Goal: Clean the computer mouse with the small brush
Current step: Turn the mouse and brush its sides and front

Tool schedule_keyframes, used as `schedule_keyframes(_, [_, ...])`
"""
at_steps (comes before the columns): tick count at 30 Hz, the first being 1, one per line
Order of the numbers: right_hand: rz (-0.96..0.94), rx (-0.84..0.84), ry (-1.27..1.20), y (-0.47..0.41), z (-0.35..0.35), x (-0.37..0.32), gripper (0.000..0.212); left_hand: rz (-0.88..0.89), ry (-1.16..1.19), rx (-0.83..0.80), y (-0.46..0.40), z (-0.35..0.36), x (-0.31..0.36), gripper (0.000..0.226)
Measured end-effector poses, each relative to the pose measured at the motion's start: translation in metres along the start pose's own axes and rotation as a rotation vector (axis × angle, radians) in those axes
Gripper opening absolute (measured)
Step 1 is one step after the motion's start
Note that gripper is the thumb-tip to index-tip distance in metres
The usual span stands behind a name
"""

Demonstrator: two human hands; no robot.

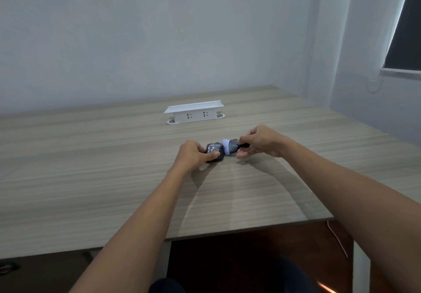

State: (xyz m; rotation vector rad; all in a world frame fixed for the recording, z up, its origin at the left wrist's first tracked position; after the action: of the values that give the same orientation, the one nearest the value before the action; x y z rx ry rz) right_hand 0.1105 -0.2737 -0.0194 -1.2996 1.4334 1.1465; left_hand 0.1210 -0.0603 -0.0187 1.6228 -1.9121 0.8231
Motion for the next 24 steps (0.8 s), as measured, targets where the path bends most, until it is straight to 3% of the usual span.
schedule_keyframes(5, [-0.022, 0.003, 0.058, -0.001, -0.001, -0.006, 0.009, -0.048, 0.09, -0.069, -0.001, -0.002, -0.003, 0.061])
schedule_keyframes(11, [-0.045, 0.017, 0.125, -0.006, -0.002, -0.012, 0.01, 0.018, 0.109, -0.331, -0.002, -0.002, 0.003, 0.034])
schedule_keyframes(15, [-0.056, 0.023, 0.143, -0.011, -0.006, -0.013, 0.014, 0.085, 0.001, -0.248, -0.02, -0.019, 0.009, 0.028])
schedule_keyframes(20, [-0.016, -0.029, 0.164, -0.02, -0.01, -0.008, 0.02, 0.143, -0.001, -0.253, -0.045, -0.022, 0.015, 0.053])
schedule_keyframes(24, [0.032, -0.058, 0.217, -0.029, -0.018, 0.002, 0.019, 0.18, -0.065, -0.439, -0.056, -0.003, 0.019, 0.079])
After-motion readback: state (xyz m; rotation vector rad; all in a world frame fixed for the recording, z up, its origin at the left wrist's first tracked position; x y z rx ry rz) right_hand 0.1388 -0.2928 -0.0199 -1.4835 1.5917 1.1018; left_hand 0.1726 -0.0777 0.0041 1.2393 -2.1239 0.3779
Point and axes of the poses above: each hand's wrist, its own y-axis away from the middle knuckle, its own z-axis out of the palm, x = y × z, the point moved 10 cm from there along -y, towards the middle knuckle, and after that the axes turned 2 degrees about x, right-handed, at the moved point
